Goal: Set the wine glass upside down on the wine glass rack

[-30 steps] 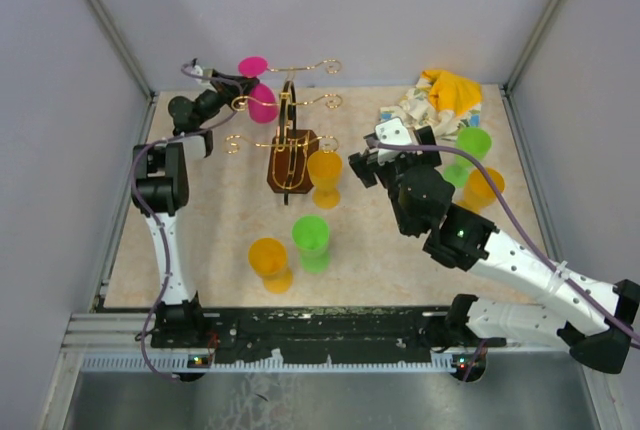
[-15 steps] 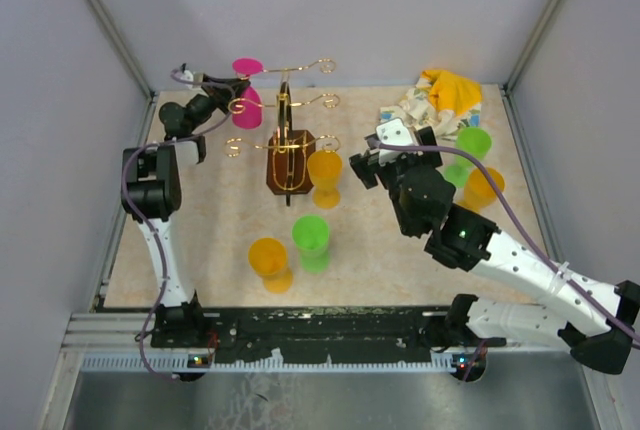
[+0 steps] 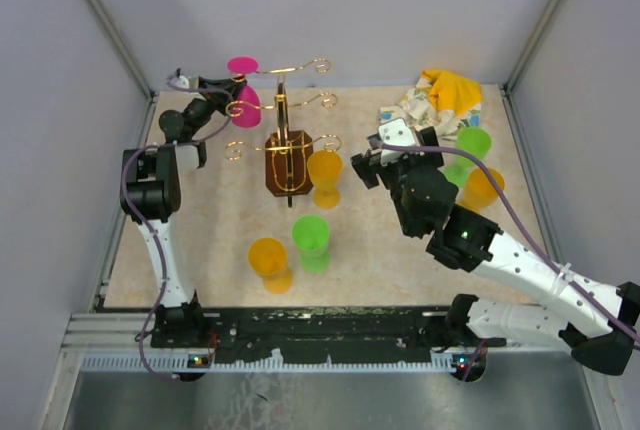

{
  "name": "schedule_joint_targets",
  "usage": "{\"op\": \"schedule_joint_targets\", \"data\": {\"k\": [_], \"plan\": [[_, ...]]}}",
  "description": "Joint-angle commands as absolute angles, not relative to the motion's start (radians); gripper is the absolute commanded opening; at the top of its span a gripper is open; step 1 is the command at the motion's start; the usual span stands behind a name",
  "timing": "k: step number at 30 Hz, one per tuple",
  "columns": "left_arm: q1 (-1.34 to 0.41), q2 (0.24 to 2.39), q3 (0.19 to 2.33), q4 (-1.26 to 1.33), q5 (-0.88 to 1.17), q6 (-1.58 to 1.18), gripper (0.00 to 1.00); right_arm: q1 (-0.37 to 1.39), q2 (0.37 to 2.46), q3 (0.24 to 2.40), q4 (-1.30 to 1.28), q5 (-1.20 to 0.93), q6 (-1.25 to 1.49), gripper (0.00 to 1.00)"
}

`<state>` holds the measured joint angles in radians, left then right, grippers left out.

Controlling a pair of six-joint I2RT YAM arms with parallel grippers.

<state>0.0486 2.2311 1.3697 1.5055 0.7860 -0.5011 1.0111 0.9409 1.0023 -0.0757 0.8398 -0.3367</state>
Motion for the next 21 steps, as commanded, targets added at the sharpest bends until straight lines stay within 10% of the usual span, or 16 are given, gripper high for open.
{"op": "schedule_joint_targets", "data": {"k": [1,21], "plan": [[0.055,2.232,1.337,1.688,0.73,-0.547,0.0,1.001,0.937,1.009,-0.052,0.841,-0.345,0.99],[0.094,2.177,1.209,1.79,0.714,-0.553,0.0,0.994,0.952,1.006,-0.053,0.831,-0.334,0.99]]}}
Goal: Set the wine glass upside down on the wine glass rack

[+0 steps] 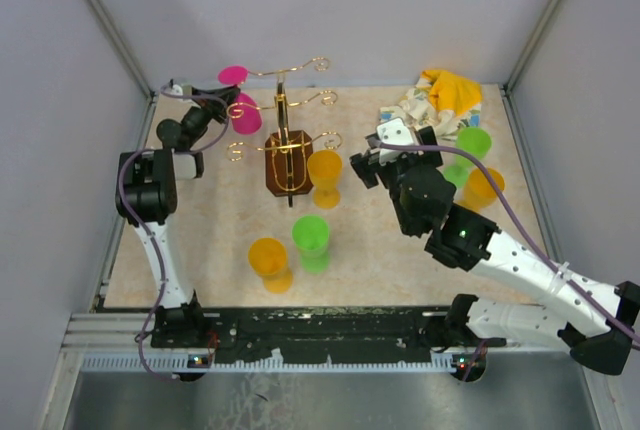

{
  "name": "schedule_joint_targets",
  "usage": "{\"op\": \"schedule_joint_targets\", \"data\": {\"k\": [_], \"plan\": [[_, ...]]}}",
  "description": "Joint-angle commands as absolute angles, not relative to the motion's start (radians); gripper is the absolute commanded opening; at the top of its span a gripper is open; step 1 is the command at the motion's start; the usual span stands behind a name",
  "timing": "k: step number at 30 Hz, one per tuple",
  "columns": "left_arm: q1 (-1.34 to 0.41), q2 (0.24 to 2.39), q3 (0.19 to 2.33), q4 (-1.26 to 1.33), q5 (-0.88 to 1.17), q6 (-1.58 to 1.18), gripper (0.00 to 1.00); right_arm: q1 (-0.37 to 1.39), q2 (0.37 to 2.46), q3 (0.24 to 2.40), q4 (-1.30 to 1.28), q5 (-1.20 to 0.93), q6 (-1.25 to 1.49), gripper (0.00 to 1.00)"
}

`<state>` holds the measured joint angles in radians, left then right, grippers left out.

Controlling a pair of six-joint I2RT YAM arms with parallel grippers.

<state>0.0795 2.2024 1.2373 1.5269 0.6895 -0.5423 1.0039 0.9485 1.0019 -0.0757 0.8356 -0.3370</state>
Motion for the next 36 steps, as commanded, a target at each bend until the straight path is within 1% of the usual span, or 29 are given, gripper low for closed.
{"op": "schedule_joint_targets", "data": {"k": [1,15,17,22,24,26,29,31,36], "plan": [[0.093,2.174,1.209,1.79,0.727,-0.555,0.0,0.994,0.951,1.006,-0.054,0.831,-0.334,0.99],[0.06,2.119,1.146,1.79,0.796,-0.52,0.0,0.988,0.958,0.995,-0.055,0.828,-0.327,0.99],[0.058,2.114,1.139,1.79,0.79,-0.521,0.12,0.986,0.957,0.993,-0.054,0.827,-0.324,0.99],[0.059,2.081,1.085,1.79,0.763,-0.495,0.49,0.985,0.956,0.992,-0.058,0.824,-0.323,0.99],[0.059,2.063,1.053,1.789,0.754,-0.484,0.57,0.985,0.954,0.991,-0.061,0.824,-0.321,0.99],[0.063,2.043,1.031,1.779,0.746,-0.476,0.62,0.985,0.951,0.991,-0.064,0.821,-0.317,0.99],[0.073,2.013,0.998,1.76,0.726,-0.474,0.68,0.985,0.947,0.992,-0.066,0.82,-0.311,0.99],[0.083,1.993,0.972,1.753,0.705,-0.48,0.69,0.985,0.949,0.998,-0.069,0.818,-0.308,0.99],[0.135,1.95,0.907,1.743,0.653,-0.498,0.7,0.984,0.954,1.009,-0.083,0.818,-0.303,0.99]]}}
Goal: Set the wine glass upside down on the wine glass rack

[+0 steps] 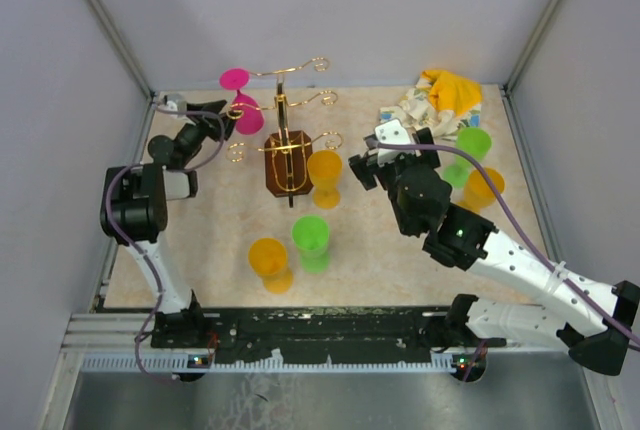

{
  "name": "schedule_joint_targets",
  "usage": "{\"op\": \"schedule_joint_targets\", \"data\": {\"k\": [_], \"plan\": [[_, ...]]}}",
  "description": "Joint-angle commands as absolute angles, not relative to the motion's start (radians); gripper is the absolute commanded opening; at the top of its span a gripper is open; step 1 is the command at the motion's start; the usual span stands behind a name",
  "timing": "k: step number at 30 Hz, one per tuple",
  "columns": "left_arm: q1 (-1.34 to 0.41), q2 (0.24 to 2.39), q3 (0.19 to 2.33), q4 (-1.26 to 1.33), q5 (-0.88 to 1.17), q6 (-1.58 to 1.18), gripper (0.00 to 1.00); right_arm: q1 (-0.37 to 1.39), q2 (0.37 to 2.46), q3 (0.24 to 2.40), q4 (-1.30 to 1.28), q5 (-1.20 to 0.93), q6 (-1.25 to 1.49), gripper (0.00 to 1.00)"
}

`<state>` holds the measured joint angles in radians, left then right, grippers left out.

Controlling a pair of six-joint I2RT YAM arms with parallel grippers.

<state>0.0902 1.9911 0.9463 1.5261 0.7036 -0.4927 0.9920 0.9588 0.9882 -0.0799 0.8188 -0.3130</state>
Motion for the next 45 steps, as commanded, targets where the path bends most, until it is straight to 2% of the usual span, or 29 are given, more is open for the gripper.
{"op": "schedule_joint_targets", "data": {"k": [1,8,20,26,33,45], "plan": [[0.15,1.943,0.897,1.752,0.651,-0.516,0.69,0.983,0.955,1.012,-0.087,0.817,-0.299,0.99],[0.221,1.793,0.748,1.7,0.613,-0.495,0.7,0.966,0.968,1.023,-0.106,0.772,-0.269,0.99],[0.192,1.329,0.549,1.267,0.506,-0.28,0.7,0.845,1.059,1.115,-0.232,0.612,-0.135,0.99],[0.124,1.145,0.603,0.97,0.407,-0.16,0.71,0.819,1.057,1.166,-0.347,0.654,-0.063,0.99],[0.015,1.011,0.734,0.58,0.281,-0.039,0.73,0.755,1.015,1.202,-0.472,0.599,0.005,0.99],[-0.028,0.968,0.898,0.328,0.424,-0.139,0.72,0.755,0.862,1.089,-0.435,0.675,0.014,0.99]]}}
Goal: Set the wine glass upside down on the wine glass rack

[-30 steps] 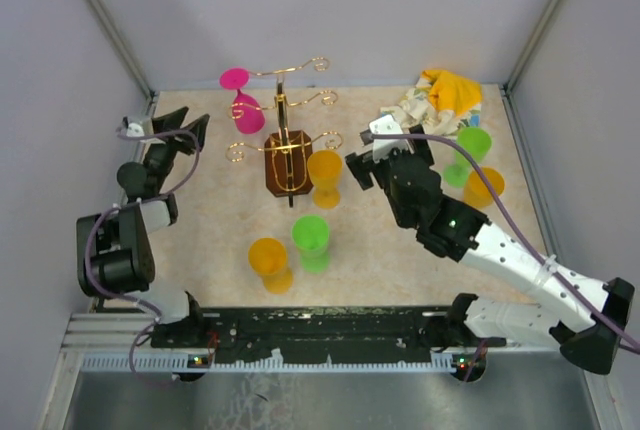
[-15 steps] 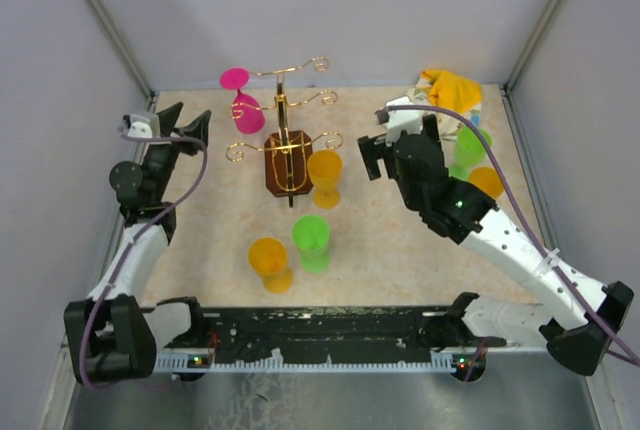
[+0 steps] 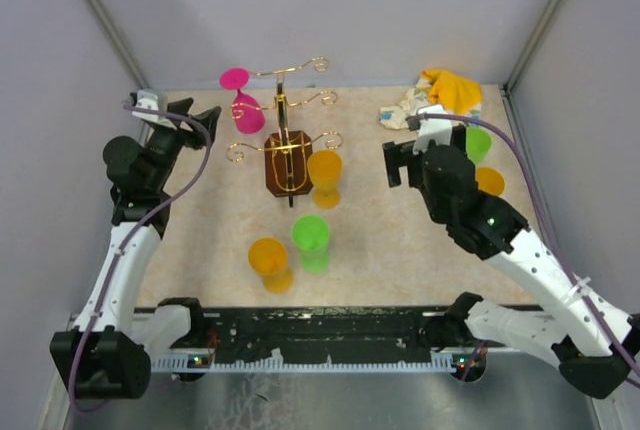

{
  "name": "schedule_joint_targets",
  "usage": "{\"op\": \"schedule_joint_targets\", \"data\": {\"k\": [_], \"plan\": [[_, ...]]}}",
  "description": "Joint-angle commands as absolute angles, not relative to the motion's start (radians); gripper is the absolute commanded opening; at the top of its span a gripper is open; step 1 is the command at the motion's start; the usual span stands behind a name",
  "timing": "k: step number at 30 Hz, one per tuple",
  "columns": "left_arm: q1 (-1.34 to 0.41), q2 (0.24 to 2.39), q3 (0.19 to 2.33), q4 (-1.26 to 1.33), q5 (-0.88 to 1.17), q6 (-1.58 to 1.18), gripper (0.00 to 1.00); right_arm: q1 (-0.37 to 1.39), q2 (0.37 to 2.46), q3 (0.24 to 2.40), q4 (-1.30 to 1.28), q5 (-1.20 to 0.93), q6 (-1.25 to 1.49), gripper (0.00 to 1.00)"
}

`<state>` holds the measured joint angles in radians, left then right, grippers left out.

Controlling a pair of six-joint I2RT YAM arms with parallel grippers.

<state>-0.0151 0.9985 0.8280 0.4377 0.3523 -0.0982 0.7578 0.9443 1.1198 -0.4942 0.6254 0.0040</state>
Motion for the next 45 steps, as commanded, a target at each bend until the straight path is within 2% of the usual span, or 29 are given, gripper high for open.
{"op": "schedule_joint_targets", "data": {"k": [1,6,11,15,19,23,31,36,40,45], "plan": [[-0.03,0.963,0.911,0.306,0.434,-0.159,0.72,0.755,0.847,1.078,-0.429,0.698,0.026,0.99],[-0.047,0.941,0.948,0.277,0.524,-0.264,0.71,0.755,0.794,1.057,-0.436,0.791,0.074,0.99],[-0.11,0.951,0.989,0.217,0.518,-0.289,0.7,0.713,0.892,1.159,-0.598,0.76,0.113,0.99],[-0.152,0.978,1.02,0.195,0.496,-0.269,0.7,0.565,0.957,1.205,-0.586,0.538,0.103,0.99],[-0.174,0.998,1.035,0.195,0.494,-0.264,0.7,0.332,1.041,1.235,-0.559,0.287,0.092,0.99],[-0.181,0.999,1.046,0.18,0.472,-0.252,0.7,0.183,1.123,1.259,-0.548,0.194,0.07,0.96],[-0.193,0.999,1.054,0.16,0.465,-0.235,0.7,0.049,1.234,1.232,-0.447,0.116,0.07,0.72],[-0.195,0.996,1.039,0.153,0.452,-0.223,0.7,0.049,1.338,1.262,-0.429,0.114,0.016,0.51],[-0.196,0.995,1.033,0.152,0.451,-0.223,0.7,0.048,1.384,1.252,-0.378,0.113,-0.007,0.48],[-0.196,1.0,1.031,0.153,0.448,-0.222,0.7,0.048,1.445,1.271,-0.394,0.155,-0.01,0.4]]}}
